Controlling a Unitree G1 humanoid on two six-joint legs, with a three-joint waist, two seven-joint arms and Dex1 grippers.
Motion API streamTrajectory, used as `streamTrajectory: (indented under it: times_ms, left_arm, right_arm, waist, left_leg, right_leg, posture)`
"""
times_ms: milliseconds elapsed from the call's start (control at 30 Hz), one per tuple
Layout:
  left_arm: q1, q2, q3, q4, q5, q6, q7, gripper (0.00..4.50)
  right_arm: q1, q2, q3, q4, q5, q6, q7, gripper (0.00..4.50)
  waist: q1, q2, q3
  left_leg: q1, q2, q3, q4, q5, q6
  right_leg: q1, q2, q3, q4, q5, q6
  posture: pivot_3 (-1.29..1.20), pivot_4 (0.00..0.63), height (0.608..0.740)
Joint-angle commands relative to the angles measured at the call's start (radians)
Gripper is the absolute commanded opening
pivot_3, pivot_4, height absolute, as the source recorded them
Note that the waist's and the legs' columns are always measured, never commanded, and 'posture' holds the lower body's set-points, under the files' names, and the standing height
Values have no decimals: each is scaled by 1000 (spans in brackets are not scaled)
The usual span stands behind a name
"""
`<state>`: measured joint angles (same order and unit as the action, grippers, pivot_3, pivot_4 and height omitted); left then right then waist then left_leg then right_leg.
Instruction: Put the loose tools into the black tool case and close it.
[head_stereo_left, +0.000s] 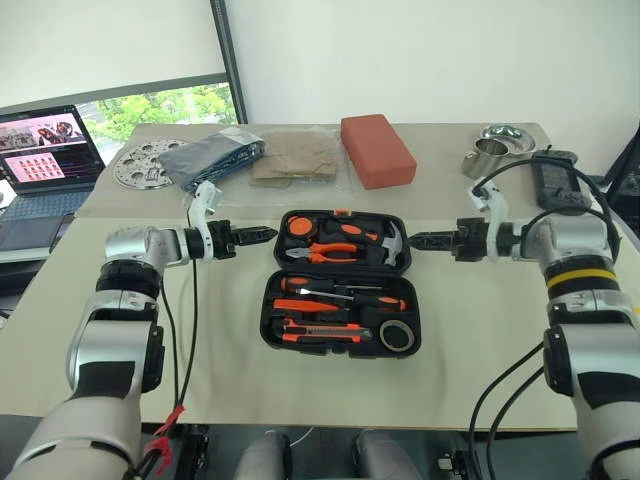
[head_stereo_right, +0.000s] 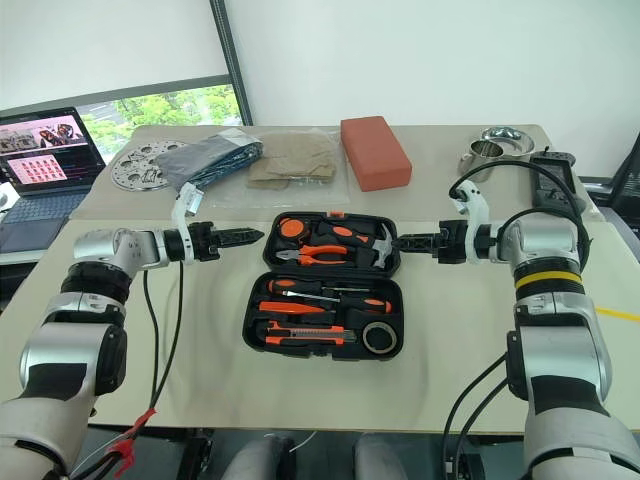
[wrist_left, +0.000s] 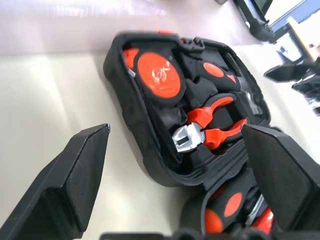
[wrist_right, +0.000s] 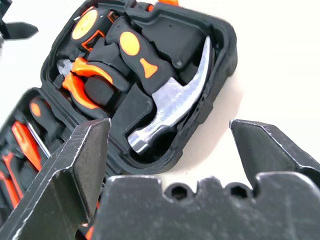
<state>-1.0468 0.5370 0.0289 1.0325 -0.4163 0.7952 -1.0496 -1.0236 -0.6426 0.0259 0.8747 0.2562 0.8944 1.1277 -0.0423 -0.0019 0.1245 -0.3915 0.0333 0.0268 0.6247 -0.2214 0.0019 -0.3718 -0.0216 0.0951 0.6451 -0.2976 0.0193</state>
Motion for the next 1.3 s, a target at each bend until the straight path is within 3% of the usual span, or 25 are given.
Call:
streamTrajectory:
  times_ms: [33, 133, 233, 567, 600, 1000, 1033, 1300]
  left_arm:
    - [-91, -5, 48, 128, 17, 30, -18, 4500]
    - [-123, -20, 61, 181, 39, 25, -38, 4500]
    - [-143, -33, 76, 213, 57, 15, -34, 4500]
    - [-160, -51, 135, 247, 87, 27, -29, 4500]
    - [-160, -52, 136, 248, 91, 31, -33, 4500]
    - [-143, -69, 141, 263, 145, 61, -37, 4500]
    - [-141, -73, 144, 265, 148, 59, -31, 3970]
    - [-126, -90, 156, 270, 168, 39, -5, 1174]
  right_arm:
    - [-58, 16, -10, 96, -8, 9, 10, 4422]
    - [-80, 31, -4, 152, -25, -19, 21, 4422]
    - [-98, 46, -7, 201, -45, -48, 8, 3694]
    - [-124, 71, -28, 258, -64, -84, 9, 205]
    - [-124, 72, -31, 261, -67, -86, 9, 33]
    - [-106, 73, -44, 245, -65, -121, 46, 33]
    - [-104, 73, -45, 241, -65, -126, 46, 0]
    - [-92, 68, -55, 221, -61, -138, 53, 0]
  waist:
    - [-1, 0, 0]
    - [-1, 0, 0]
    - [-2, 0, 0]
    - [-5, 0, 0]
    - [-6, 0, 0]
    - [-9, 0, 0]
    - [-9, 0, 0]
    - [-6, 0, 0]
  left_leg:
    - [0, 0, 0, 0, 0, 0]
    - [-1, -1, 0, 0, 0, 0]
    - [-1, -1, 0, 1, 0, 0]
    - [0, 0, 0, 1, 0, 0]
    - [0, 0, 0, 0, 0, 0]
    - [0, 0, 0, 0, 0, 0]
    - [0, 0, 0, 0, 0, 0]
    - [-1, -1, 0, 0, 0, 0]
  right_leg:
    - [0, 0, 0, 0, 0, 0]
    - [0, 0, 0, 0, 0, 0]
    - [0, 0, 0, 0, 0, 0]
    - [0, 0, 0, 2, 0, 0]
    - [-1, 0, 0, 2, 0, 0]
    - [-1, 0, 0, 2, 0, 0]
    - [-1, 0, 0, 2, 0, 0]
    - [-1, 0, 0, 2, 0, 0]
  posture:
    - [0, 150, 740]
    - [0, 150, 740]
    - [0, 150, 740]
    - [0, 150, 740]
    - [0, 150, 740]
    - [0, 150, 740]
    - [0, 150, 740]
    - [0, 150, 740]
